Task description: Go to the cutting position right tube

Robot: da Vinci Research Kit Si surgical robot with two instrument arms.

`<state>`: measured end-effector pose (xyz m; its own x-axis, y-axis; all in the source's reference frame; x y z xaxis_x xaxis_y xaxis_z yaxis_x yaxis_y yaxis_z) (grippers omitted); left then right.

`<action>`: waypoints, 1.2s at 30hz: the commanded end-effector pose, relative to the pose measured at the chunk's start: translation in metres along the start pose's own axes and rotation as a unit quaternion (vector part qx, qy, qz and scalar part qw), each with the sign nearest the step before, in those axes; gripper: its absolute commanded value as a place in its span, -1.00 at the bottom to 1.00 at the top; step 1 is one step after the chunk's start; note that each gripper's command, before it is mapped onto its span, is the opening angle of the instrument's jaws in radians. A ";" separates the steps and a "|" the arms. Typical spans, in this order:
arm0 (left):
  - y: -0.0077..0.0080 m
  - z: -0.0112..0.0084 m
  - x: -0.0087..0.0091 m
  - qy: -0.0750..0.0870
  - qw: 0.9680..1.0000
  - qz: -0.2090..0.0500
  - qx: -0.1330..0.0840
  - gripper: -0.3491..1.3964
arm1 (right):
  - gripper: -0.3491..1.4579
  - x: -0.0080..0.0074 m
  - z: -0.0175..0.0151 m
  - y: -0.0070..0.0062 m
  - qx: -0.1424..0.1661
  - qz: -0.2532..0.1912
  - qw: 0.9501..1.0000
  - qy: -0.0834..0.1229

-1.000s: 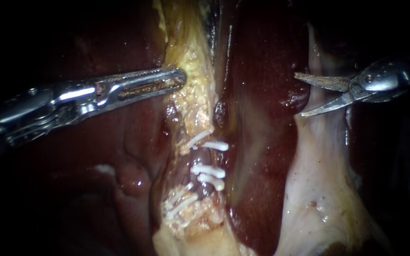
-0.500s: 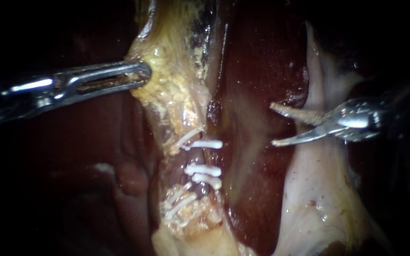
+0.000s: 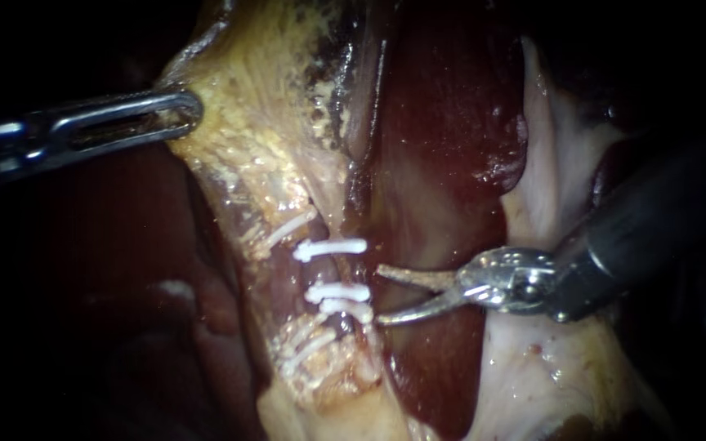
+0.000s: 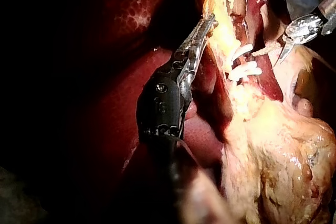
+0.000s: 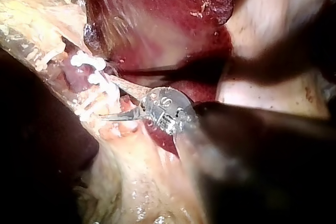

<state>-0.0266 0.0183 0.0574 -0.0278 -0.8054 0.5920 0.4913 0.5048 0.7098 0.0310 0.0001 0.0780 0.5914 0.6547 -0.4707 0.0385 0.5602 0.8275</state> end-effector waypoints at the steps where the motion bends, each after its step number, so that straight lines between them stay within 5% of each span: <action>1: -0.0001 0.0000 0.0000 0.000 1.000 0.000 -0.001 -1.00 | 0.92 0.0001 0.0000 0.0003 -0.001 -0.001 1.000 0.001; 13: -0.0003 -0.0001 0.0000 0.000 1.000 0.003 -0.001 -1.00 | 0.92 0.0013 0.0015 0.0023 -0.005 0.014 1.000 0.000; 36: -0.0002 -0.0003 0.0001 0.000 1.000 0.003 -0.001 -1.00 | 0.79 0.0023 0.0048 0.0032 0.027 -0.009 0.999 -0.021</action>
<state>-0.0264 0.0180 0.0572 -0.0251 -0.8020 0.5968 0.4936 0.5092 0.7050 0.0364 0.0009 0.0811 0.6235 0.6235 -0.4717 0.0940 0.5391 0.8370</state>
